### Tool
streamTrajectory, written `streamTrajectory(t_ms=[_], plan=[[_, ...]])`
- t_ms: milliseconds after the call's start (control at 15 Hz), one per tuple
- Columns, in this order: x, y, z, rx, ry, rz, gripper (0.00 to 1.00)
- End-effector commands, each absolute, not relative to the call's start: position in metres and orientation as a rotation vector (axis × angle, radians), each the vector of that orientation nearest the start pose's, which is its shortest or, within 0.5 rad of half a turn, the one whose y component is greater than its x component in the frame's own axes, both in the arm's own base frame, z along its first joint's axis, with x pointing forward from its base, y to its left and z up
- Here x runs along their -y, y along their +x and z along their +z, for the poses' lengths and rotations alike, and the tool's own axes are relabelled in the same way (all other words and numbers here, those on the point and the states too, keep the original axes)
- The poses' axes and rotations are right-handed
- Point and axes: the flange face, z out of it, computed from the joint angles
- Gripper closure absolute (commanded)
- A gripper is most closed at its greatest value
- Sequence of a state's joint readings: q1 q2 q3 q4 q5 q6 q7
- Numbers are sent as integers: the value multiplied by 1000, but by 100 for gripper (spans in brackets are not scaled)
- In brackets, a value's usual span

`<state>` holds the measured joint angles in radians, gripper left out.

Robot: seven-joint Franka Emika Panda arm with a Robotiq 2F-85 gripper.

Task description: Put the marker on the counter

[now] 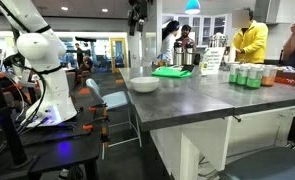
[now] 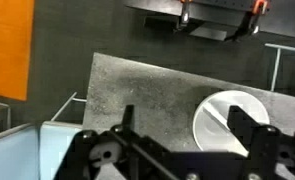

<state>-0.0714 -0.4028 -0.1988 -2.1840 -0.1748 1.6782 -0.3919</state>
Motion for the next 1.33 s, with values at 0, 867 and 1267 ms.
streamTrajectory(t_ms=[0,867,1267], plan=[[138,401,539,270,-3178,213,0],[59,429,505,813,-3125,91,0],[5,451,440,1254,-2909,4,0]])
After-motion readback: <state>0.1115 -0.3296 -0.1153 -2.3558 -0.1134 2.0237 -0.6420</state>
